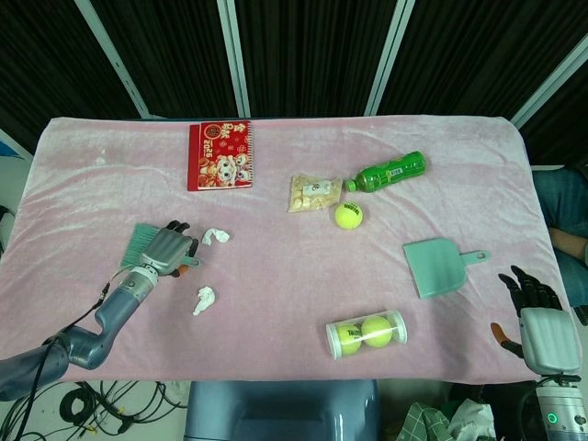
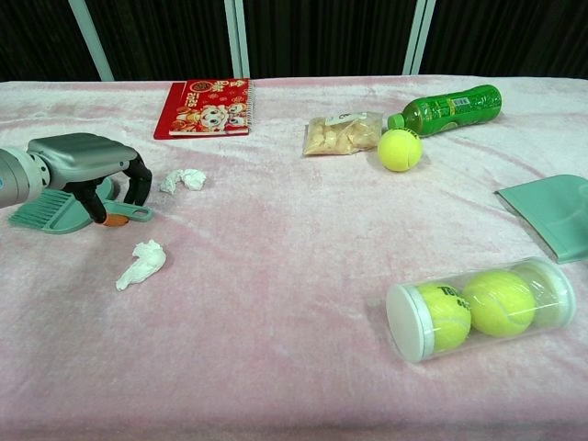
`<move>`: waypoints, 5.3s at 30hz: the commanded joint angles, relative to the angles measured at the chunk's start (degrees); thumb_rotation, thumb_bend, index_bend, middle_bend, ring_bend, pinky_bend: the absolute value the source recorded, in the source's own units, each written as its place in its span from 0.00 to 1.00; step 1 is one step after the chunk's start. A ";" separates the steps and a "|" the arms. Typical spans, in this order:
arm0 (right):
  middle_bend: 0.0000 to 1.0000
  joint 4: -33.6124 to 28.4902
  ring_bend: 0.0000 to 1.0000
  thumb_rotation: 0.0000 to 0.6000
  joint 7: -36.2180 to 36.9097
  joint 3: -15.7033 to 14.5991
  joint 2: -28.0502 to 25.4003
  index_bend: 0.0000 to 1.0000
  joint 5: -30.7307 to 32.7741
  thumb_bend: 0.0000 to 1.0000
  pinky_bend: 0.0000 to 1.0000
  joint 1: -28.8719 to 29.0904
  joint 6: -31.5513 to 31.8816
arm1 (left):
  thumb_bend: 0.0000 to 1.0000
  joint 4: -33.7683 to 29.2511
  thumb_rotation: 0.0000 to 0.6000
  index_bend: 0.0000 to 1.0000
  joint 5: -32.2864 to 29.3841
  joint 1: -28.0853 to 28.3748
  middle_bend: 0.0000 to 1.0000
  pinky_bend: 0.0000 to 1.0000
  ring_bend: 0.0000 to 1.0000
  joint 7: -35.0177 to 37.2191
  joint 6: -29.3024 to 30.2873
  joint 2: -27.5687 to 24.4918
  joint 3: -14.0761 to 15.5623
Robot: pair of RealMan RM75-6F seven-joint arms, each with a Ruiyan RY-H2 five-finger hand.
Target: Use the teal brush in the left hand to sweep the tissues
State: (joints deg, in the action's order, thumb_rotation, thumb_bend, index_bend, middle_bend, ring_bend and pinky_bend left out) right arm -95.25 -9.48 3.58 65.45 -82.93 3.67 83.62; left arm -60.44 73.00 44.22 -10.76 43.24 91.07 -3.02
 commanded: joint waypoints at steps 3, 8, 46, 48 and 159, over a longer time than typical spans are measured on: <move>0.09 -0.04 0.14 1.00 0.13 0.00 -0.04 0.19 0.09 0.17 0.18 0.01 -0.08 | 0.38 -0.97 1.00 0.55 -0.64 0.14 0.54 0.16 0.14 -1.26 -0.57 -1.14 -0.20; 0.09 -0.08 0.14 1.00 0.30 -0.02 -0.10 0.19 0.10 0.17 0.18 0.04 -0.20 | 0.38 -7.34 1.00 0.55 -1.92 0.46 0.54 0.16 0.15 -4.02 -1.80 -6.19 -0.18; 0.09 -0.31 0.14 1.00 0.24 -0.15 -0.18 0.19 0.06 0.17 0.18 -0.06 -0.13 | 0.42 -25.93 1.00 0.58 3.07 -13.35 0.56 0.20 0.20 18.78 16.41 -5.42 0.42; 0.09 -0.30 0.14 1.00 0.24 -0.14 -0.17 0.19 0.04 0.17 0.18 -0.05 -0.13 | 0.42 -25.70 1.00 0.58 3.85 -13.03 0.56 0.20 0.20 19.73 16.66 -4.96 -0.16; 0.09 -1.43 0.14 1.00 -0.29 0.33 -0.17 0.19 2.30 0.17 0.18 -0.30 -0.39 | 0.43 8.79 1.00 0.73 16.13 7.67 0.68 0.42 0.29 46.59 6.08 0.62 -5.49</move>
State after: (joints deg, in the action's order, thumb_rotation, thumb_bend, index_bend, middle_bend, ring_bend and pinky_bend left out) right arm -96.67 -9.77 3.91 65.28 -80.64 3.37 83.22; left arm -53.59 88.86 50.92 35.36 50.95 91.67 -9.62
